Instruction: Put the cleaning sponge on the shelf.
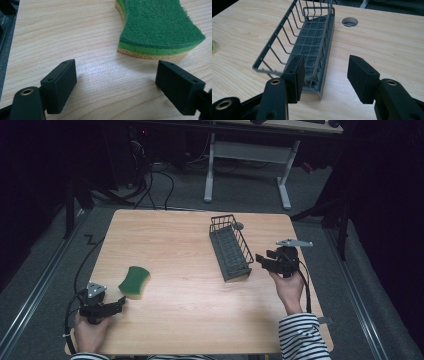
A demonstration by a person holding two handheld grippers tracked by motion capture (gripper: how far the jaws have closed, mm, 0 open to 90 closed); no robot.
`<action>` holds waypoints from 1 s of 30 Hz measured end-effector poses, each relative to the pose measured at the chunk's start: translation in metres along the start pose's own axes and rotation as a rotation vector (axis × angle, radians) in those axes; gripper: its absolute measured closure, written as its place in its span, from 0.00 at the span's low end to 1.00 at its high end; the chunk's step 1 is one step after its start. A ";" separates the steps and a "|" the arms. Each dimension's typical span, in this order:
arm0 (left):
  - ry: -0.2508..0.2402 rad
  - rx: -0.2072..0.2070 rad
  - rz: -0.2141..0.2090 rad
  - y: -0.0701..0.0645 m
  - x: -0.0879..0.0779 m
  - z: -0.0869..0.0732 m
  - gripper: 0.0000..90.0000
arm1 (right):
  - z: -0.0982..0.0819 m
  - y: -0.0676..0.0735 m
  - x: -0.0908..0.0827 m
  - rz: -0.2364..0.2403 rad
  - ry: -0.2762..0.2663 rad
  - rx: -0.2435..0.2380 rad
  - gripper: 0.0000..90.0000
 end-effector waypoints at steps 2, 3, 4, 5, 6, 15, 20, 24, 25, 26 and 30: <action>0.000 0.000 0.000 0.000 0.000 0.000 0.20 | 0.004 0.001 0.003 -0.003 0.004 -0.001 0.54; 0.000 0.001 -0.001 0.000 0.000 0.000 0.20 | 0.011 0.002 0.009 -0.004 0.019 -0.003 0.54; 0.000 0.001 -0.001 0.000 0.000 0.000 0.20 | 0.015 0.003 0.013 -0.008 0.026 -0.005 0.54; -0.001 0.001 -0.001 0.000 0.000 0.000 0.20 | 0.018 0.003 0.016 -0.009 0.031 -0.006 0.54; -0.001 0.002 -0.002 0.000 0.000 0.000 0.20 | 0.018 0.003 0.016 -0.009 0.031 -0.006 0.54; -0.001 0.003 -0.003 0.000 0.000 0.000 0.20 | 0.035 0.015 0.057 -0.038 0.107 -0.010 0.58; 0.000 0.004 -0.006 0.000 0.000 0.000 0.19 | 0.041 0.015 0.076 -0.055 0.134 0.010 0.62; 0.002 0.005 -0.007 0.000 0.000 0.000 0.19 | 0.041 0.017 0.087 -0.053 0.137 0.037 0.70; 0.002 0.005 -0.007 0.000 0.000 0.000 0.19 | 0.041 0.017 0.087 -0.053 0.137 0.037 0.70; 0.002 0.005 -0.007 0.000 0.000 0.000 0.19 | 0.040 0.018 0.090 -0.058 0.148 0.036 0.71; 0.000 0.007 -0.008 -0.001 0.000 0.000 0.19 | 0.038 0.020 0.096 -0.055 0.162 0.030 0.83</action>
Point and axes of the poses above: each handheld gripper's, and its own axes: x roughly forward along the jaws, z roughly out of its top, y roughly to its left, the point moved 1 cm from there along x, roughly forward along the jaws, and after that the axes turned 6 degrees about -z, right-handed, at the moved point
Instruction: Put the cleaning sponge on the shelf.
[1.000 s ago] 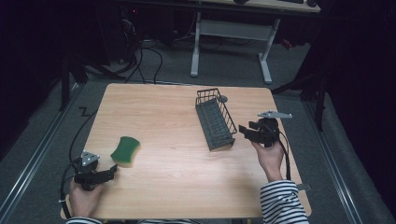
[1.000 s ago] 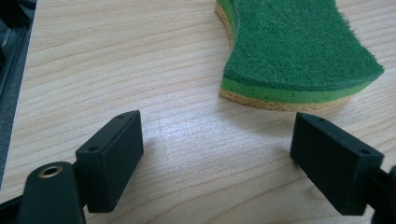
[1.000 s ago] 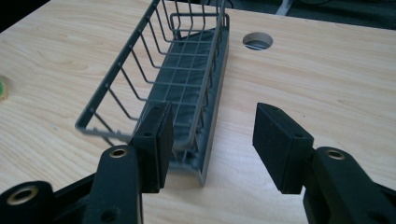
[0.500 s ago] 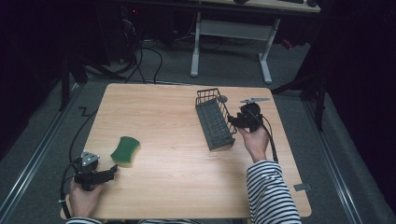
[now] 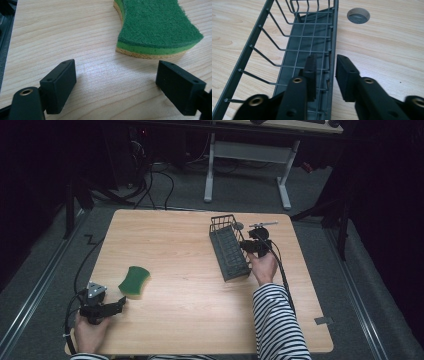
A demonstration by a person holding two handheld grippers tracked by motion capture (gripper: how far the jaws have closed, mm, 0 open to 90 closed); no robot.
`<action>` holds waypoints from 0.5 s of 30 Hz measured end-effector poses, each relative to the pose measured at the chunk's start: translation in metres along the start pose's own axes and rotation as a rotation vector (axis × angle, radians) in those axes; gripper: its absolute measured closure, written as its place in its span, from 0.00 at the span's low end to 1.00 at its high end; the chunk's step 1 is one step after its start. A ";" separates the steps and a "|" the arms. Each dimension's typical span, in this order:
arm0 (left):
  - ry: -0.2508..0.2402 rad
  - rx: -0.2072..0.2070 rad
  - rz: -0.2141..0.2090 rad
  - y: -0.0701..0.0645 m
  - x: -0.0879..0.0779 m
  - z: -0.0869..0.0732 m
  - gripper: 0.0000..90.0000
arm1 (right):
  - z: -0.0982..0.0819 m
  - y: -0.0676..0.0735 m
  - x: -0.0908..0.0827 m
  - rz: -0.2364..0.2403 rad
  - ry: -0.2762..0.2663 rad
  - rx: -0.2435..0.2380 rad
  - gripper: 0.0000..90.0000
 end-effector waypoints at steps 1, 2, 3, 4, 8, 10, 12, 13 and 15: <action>0.000 0.000 0.000 0.000 0.000 0.000 0.19 | 0.000 0.001 0.001 0.002 0.003 -0.007 0.84; 0.000 0.000 0.000 0.000 0.000 0.000 0.19 | 0.000 0.001 0.001 0.002 0.003 -0.007 0.84; 0.000 0.000 0.000 0.000 0.000 0.000 0.19 | -0.001 0.002 0.001 -0.001 0.003 -0.019 0.88; 0.000 0.000 0.000 0.000 0.000 0.000 0.19 | -0.001 0.002 0.001 -0.001 0.003 -0.019 0.88; 0.000 0.000 0.000 0.000 0.000 0.000 0.19 | -0.003 0.007 0.000 0.032 0.003 -0.031 0.92; 0.000 0.001 -0.001 0.000 0.000 0.000 0.19 | -0.004 0.013 -0.001 0.048 0.000 -0.058 0.93; -0.001 0.000 0.000 0.000 0.000 0.000 0.19 | -0.005 0.021 -0.002 0.064 0.002 -0.095 0.95; -0.001 0.000 0.000 0.000 0.000 0.000 0.19 | -0.006 0.025 -0.002 0.073 0.001 -0.113 0.95; 0.000 0.001 -0.001 0.000 0.000 0.000 0.19 | -0.007 0.034 -0.004 0.097 0.002 -0.146 0.95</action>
Point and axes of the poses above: each handheld gripper's, and its own axes: x roughly forward along the jaws, z roughly out of its top, y roughly to its left, the point moved 1 cm from there along x, roughly forward along the jaws, and after that the axes turned 6 degrees about -z, right-handed, at the moved point
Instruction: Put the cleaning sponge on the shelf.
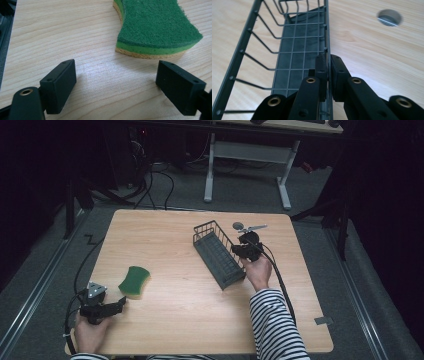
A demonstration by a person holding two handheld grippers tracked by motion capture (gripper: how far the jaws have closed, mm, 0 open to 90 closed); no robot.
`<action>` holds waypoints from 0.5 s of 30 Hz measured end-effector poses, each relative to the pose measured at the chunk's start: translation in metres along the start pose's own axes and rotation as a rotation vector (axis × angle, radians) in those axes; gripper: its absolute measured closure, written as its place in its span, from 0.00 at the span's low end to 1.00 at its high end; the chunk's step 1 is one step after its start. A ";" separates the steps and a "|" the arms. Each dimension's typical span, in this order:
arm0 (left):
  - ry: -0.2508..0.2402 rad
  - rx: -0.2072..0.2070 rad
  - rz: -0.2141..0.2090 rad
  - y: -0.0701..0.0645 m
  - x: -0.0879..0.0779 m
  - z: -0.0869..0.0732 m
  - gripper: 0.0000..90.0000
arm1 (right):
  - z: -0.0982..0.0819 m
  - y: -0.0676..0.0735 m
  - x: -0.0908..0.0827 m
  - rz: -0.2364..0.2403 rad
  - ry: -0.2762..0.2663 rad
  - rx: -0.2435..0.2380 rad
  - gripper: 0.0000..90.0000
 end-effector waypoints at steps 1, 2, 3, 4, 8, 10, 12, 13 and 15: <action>0.000 0.000 0.000 0.000 0.000 0.000 0.19 | 0.000 0.004 0.000 0.009 0.001 -0.024 0.95; 0.000 0.000 0.000 0.000 0.000 0.000 0.19 | 0.000 0.004 0.000 0.009 0.001 -0.024 0.95; -0.002 -0.001 -0.001 0.000 0.000 0.000 0.19 | -0.001 0.014 -0.002 0.017 0.006 -0.061 0.95; -0.002 -0.001 -0.001 0.000 0.000 0.000 0.19 | -0.002 0.019 -0.003 0.027 0.008 -0.075 0.95; -0.002 -0.001 -0.001 0.000 0.000 0.000 0.19 | -0.006 0.034 -0.007 0.071 0.013 -0.136 0.95; -0.002 -0.001 0.000 0.000 0.000 0.000 0.19 | -0.010 0.041 -0.010 0.092 0.004 -0.157 0.95; -0.002 -0.001 0.000 0.000 0.000 0.000 0.19 | -0.014 0.045 -0.013 0.114 0.000 -0.169 0.95; -0.002 -0.001 0.000 0.000 0.000 0.000 0.19 | -0.014 0.045 -0.013 0.114 0.000 -0.169 0.95; -0.002 -0.001 0.000 0.000 0.000 0.000 0.19 | -0.018 0.049 -0.017 0.129 -0.002 -0.188 0.95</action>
Point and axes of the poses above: each handheld gripper's, and its own axes: x roughly forward along the jaws, z roughly out of its top, y roughly to its left, the point moved 1 cm from there along x, roughly forward along the jaws, and after that the axes turned 6 degrees about -z, right-handed, at the moved point
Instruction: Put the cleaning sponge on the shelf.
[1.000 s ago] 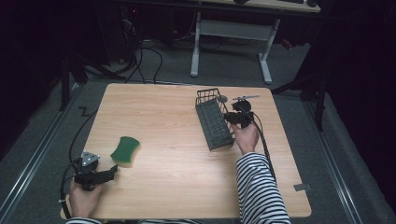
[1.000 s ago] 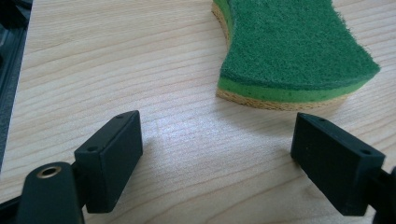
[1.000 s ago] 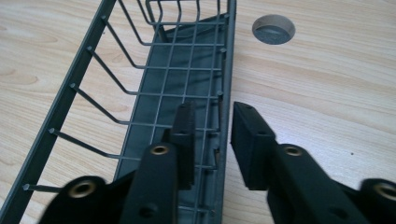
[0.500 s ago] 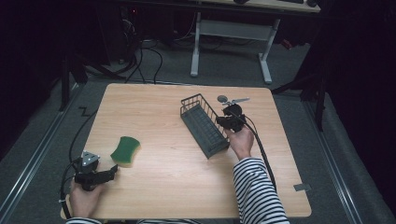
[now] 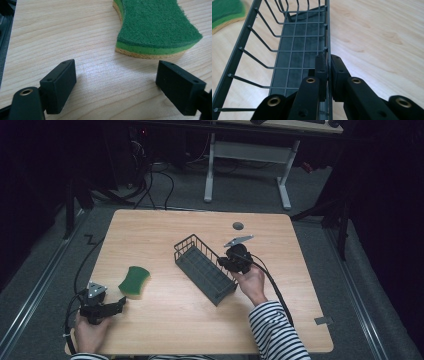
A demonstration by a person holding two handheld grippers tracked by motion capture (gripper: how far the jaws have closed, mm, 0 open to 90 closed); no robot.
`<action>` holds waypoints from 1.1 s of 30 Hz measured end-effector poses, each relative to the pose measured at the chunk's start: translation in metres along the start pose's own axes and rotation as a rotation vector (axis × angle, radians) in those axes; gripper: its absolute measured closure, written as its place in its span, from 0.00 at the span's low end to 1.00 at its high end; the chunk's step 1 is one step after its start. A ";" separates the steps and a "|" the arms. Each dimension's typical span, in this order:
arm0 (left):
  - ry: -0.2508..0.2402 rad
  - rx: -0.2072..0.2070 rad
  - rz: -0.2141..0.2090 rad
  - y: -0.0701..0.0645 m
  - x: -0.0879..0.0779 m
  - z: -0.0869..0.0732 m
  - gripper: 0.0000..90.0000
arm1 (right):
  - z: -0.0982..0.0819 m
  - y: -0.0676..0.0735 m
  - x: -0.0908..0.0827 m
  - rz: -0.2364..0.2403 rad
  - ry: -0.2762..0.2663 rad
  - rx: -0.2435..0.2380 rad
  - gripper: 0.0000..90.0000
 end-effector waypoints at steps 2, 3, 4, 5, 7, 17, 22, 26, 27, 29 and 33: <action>0.000 0.000 0.000 0.000 0.000 0.000 0.19 | -0.005 0.005 -0.004 0.018 -0.004 -0.009 0.95; 0.000 0.001 0.000 0.000 0.000 0.000 0.19 | -0.006 0.008 -0.005 0.025 -0.004 -0.020 0.95; 0.000 0.001 -0.001 0.000 0.000 0.000 0.19 | -0.008 0.010 -0.008 0.031 -0.005 -0.028 0.95; 0.000 0.001 -0.001 0.000 0.000 0.000 0.19 | -0.013 0.014 -0.011 0.052 -0.011 -0.049 0.95; 0.000 0.001 -0.001 0.000 0.000 0.000 0.19 | -0.015 0.015 -0.013 0.059 -0.009 -0.058 0.95; 0.001 0.002 -0.001 -0.001 0.000 0.000 0.19 | -0.022 0.028 -0.022 0.122 0.007 -0.126 0.95; 0.001 0.002 -0.002 -0.001 0.000 0.000 0.19 | -0.023 0.025 -0.024 0.138 -0.011 -0.103 0.75; 0.000 0.002 -0.001 -0.001 0.000 0.000 0.19 | -0.023 0.019 -0.033 0.163 -0.062 -0.046 0.65; 0.003 0.008 -0.009 -0.001 0.000 0.000 0.19 | -0.024 0.015 -0.042 0.169 -0.090 -0.032 0.60; 0.005 0.012 -0.012 -0.001 0.001 0.000 0.17 | -0.028 0.010 -0.050 0.151 -0.122 -0.022 0.58; 0.005 0.008 -0.017 -0.001 0.001 0.001 0.17 | -0.039 -0.005 -0.066 0.104 -0.206 0.040 0.60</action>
Point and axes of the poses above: each handheld gripper's, and its own axes: x roughly forward along the jaws, z roughly out of its top, y roughly to its left, the point moved 1 cm from there along x, roughly forward along the jaws, and after that the axes turned 6 degrees about -z, right-handed, at the moved point
